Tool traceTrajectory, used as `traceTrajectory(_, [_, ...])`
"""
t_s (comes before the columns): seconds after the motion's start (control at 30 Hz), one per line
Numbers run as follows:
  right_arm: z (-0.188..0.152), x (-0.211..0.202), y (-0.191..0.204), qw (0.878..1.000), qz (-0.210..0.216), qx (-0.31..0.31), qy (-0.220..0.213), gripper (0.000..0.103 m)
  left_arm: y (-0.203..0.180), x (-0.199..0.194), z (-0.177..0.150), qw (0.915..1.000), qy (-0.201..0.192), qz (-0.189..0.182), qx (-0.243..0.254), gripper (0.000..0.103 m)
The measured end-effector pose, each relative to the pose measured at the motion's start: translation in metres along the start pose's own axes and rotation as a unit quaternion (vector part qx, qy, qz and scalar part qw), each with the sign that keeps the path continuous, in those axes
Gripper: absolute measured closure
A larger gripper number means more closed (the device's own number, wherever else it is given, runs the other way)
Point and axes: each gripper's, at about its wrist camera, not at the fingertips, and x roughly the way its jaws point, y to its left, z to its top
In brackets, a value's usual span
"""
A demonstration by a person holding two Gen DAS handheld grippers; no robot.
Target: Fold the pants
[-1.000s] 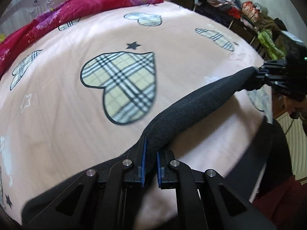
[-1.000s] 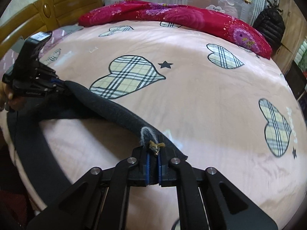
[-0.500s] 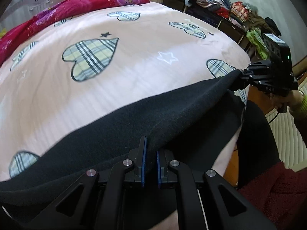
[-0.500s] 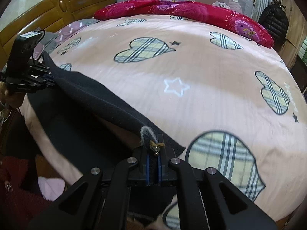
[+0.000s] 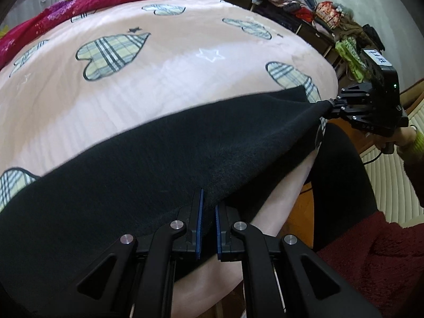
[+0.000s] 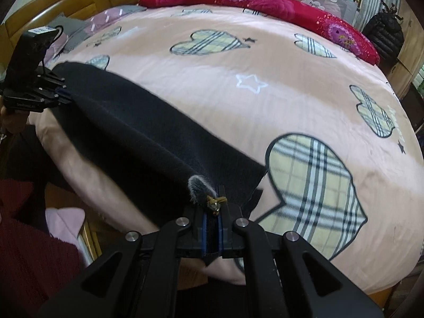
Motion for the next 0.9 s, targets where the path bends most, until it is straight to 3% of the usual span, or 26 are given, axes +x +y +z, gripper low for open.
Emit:
traceTrajectory(0.43, [-0.028, 0.031, 0.011, 0.997, -0.006, -0.012, 0.081, 0.097, 0.001, 0.018, -0.018, 0.9996, 0.004, -0.008, -0.027, 0.097])
traceTrajectory(0.63, [-0.027, 0.019, 0.011, 0.996, -0.016, -0.015, 0.085, 0.097, -0.002, 0.011, -0.022, 0.9993, -0.009, -0.014, -0.032, 0.096])
traceTrajectory(0.8, [-0.024, 0.028, 0.006, 0.995, -0.036, 0.003, 0.097, 0.095, 0.003, 0.024, -0.025, 0.9987, 0.003, -0.014, -0.049, 0.094])
traceTrajectory(0.9, [-0.026, 0.038, 0.011, 0.993, -0.04, 0.002, 0.113, 0.085, 0.005, 0.014, -0.028, 0.9973, -0.006, -0.031, -0.067, 0.077])
